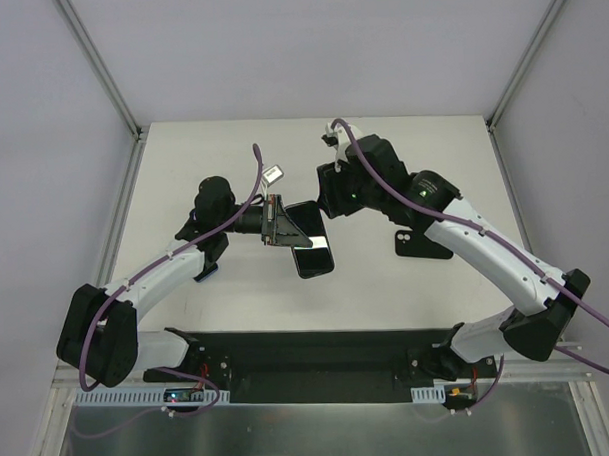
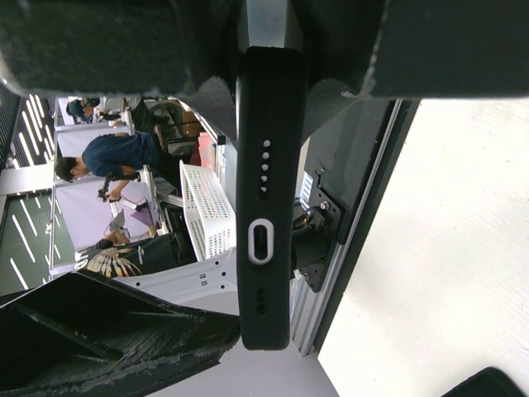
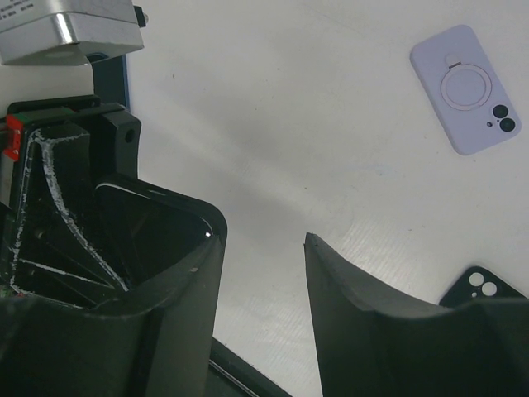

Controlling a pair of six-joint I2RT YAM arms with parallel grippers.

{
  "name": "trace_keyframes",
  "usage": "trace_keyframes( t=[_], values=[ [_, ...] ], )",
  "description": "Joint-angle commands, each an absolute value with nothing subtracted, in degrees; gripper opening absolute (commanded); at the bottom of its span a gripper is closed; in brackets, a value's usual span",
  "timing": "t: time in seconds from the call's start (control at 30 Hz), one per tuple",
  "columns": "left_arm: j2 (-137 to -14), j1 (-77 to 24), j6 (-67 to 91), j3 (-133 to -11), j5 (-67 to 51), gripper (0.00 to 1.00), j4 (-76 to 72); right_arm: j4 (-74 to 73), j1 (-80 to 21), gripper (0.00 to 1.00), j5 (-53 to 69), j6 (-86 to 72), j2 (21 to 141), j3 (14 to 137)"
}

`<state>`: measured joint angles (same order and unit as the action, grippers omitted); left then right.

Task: Take the phone out of the phone case
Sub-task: Remove the phone case from the phone.

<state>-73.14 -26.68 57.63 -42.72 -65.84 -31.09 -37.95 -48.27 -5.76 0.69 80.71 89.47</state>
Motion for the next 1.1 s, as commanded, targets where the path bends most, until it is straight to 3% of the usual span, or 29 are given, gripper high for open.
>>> trace_keyframes(
  t=[0.0, 0.2, 1.07],
  values=[
    [-72.25, -27.25, 57.3, -44.56, -67.5, 0.0, -36.56, -37.71, -48.6, 0.48, -8.87, 1.49, 80.77, 91.5],
    [-71.72, -27.25, 57.39, -44.47, -67.59, 0.0, -36.56, -38.32, -48.6, 0.47, -13.0, 2.11, 82.53, 90.88],
    [-72.69, -27.25, 57.13, -44.47, -67.5, 0.0, -36.47, -37.88, -50.19, 0.48, -9.75, 1.41, 80.15, 92.02]
  ],
)
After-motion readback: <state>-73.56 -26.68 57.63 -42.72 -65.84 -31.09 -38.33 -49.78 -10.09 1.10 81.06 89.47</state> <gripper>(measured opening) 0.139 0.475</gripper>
